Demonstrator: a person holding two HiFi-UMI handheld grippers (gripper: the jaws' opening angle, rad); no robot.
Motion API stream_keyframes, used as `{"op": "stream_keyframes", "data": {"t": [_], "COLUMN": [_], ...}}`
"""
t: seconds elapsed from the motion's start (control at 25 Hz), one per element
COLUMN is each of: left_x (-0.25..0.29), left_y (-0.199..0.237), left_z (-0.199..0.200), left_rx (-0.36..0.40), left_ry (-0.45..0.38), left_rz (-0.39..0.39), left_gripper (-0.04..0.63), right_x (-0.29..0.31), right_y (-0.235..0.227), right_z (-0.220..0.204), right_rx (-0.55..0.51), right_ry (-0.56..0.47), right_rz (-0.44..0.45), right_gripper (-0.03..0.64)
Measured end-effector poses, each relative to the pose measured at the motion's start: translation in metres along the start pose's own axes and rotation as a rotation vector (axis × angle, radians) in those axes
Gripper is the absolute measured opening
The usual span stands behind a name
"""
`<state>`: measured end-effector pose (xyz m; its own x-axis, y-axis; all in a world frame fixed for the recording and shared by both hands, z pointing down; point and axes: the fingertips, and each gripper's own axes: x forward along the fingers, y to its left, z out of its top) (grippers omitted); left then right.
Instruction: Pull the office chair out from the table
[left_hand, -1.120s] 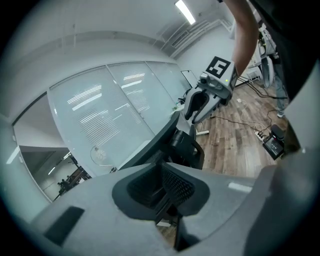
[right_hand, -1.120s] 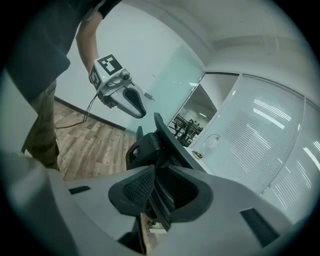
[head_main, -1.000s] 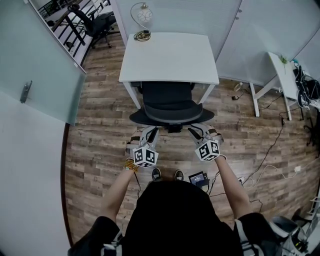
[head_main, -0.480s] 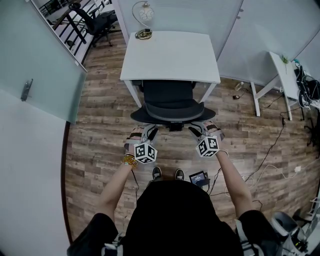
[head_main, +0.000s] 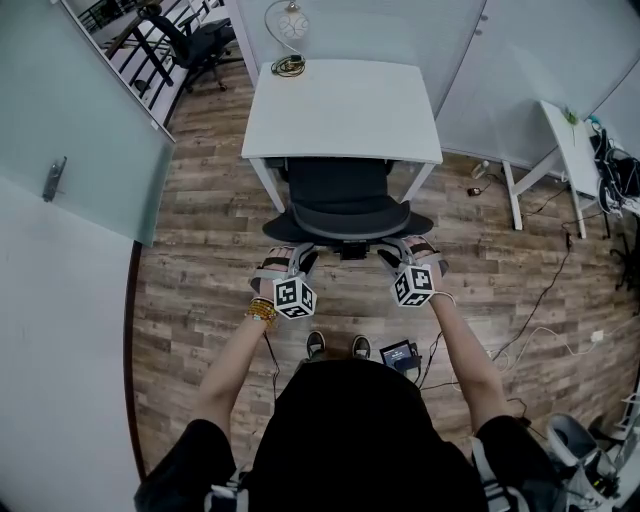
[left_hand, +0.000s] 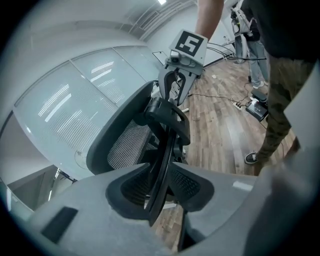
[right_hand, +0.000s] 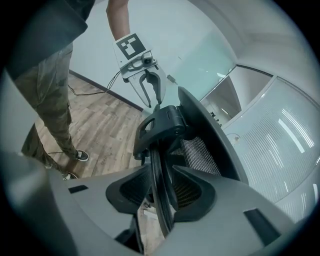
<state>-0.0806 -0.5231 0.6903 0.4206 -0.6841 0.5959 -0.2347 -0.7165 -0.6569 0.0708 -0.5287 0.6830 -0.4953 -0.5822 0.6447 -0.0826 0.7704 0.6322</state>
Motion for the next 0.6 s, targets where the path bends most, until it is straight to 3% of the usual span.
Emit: {"op": "stream_keyframes", "data": {"t": [0.4,0.6], "left_x": [0.018,0.028], "left_y": [-0.002,-0.003], "left_z": [-0.012,-0.021], "left_rx": [0.124,0.144], "left_ry": [0.088,0.125], "left_rz": [-0.010,-0.020], "left_gripper": [0.110,0.114], "right_x": [0.013,0.021], "right_y": [0.008,0.009], "right_z": [-0.007,-0.009], "right_rx": [-0.139,-0.174], "right_ry": [0.078,0.116], "right_rz": [0.022,0.012], "right_gripper": [0.132,0.133]}}
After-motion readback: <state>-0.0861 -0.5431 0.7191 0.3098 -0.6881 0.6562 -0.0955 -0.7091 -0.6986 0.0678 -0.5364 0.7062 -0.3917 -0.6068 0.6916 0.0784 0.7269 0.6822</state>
